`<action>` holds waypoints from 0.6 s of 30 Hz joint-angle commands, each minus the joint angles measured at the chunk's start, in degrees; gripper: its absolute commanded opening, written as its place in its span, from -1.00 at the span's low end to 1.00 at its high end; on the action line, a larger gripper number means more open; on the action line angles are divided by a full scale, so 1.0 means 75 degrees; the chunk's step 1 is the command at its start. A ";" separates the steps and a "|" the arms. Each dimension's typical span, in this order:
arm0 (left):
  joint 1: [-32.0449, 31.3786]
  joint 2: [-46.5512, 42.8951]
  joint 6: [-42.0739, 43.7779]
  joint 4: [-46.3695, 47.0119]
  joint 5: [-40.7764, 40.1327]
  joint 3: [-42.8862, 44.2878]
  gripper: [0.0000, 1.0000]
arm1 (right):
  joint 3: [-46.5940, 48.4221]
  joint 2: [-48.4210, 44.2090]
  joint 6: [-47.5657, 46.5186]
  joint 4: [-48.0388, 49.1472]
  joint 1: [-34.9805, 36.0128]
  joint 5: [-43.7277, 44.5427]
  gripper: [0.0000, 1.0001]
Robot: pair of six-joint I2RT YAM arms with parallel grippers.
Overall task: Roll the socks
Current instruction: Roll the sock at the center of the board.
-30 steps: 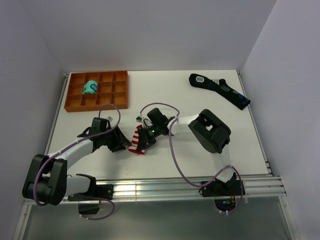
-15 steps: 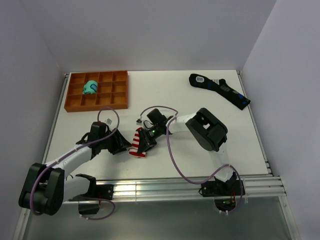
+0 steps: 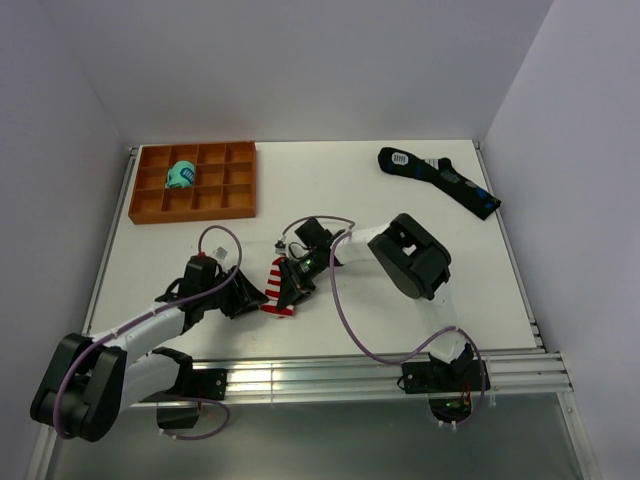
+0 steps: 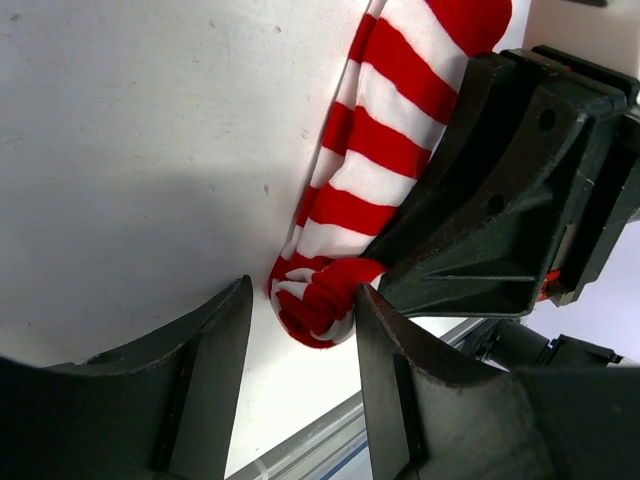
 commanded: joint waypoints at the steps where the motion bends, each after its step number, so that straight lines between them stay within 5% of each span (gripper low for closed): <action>1: -0.0042 0.0060 0.0098 0.0316 0.0009 0.0056 0.02 | -0.0240 0.0650 -0.0342 -0.0889 -0.0041 0.1374 -0.64; 18: -0.0545 0.1349 0.0333 -0.0423 -0.0706 0.0618 -0.14 | -0.0146 0.0850 -0.0318 -0.0925 -0.0147 0.1116 -0.63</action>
